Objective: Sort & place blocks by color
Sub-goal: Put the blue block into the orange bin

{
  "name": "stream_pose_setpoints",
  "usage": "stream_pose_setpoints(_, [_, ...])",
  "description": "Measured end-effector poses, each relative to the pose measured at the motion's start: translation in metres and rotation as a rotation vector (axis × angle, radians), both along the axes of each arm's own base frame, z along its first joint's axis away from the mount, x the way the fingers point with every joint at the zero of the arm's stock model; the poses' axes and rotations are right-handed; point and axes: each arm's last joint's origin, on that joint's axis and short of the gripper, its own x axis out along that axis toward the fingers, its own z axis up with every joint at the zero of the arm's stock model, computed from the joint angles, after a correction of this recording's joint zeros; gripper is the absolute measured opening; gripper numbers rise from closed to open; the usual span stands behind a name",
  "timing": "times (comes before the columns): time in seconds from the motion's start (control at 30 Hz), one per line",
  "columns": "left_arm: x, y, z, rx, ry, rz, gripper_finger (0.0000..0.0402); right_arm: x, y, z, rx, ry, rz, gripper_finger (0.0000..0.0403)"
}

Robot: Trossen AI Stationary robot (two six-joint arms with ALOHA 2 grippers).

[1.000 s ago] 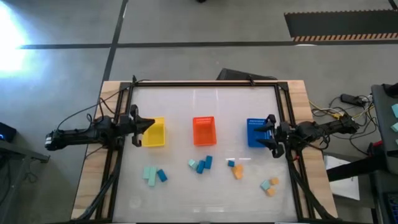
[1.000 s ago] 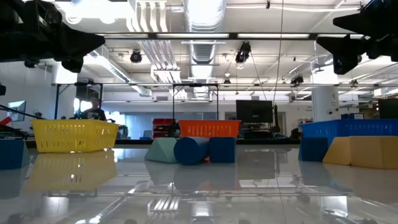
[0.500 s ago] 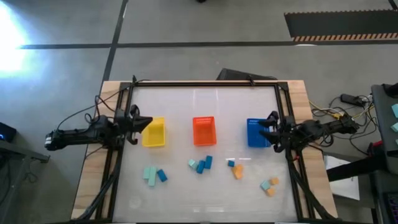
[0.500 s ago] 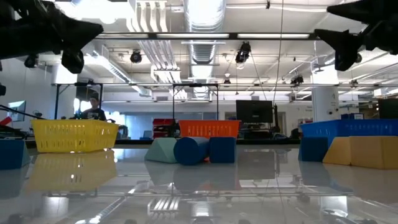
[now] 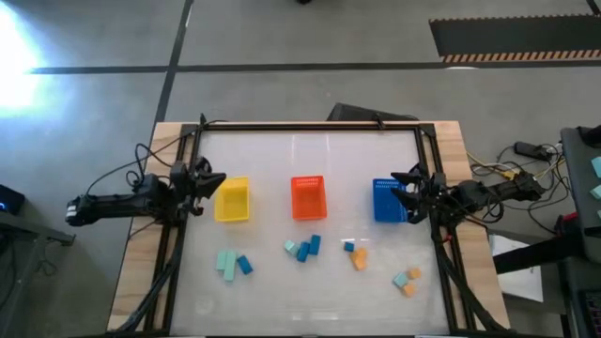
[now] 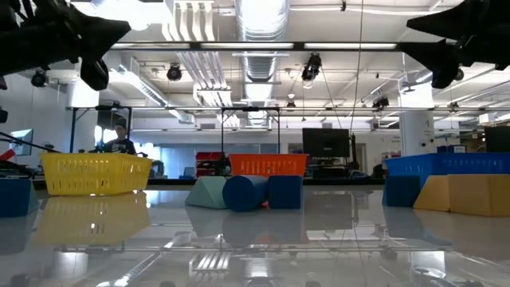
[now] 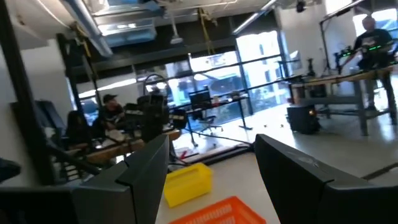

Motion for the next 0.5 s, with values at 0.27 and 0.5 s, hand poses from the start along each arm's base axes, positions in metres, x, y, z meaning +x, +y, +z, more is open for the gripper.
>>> stream_pose_setpoints(0.27, [0.008, 0.001, -0.007, -0.021, 0.075, -0.005, 0.0011, -0.002, -0.004, 0.001, 0.035, 0.002, -0.143, 0.0228])
stream_pose_setpoints(0.5, [0.0, 0.002, 0.019, 0.132, -0.153, 0.13, 0.0011, -0.008, -0.008, 0.012, 0.019, -0.087, -0.261, 0.0228])
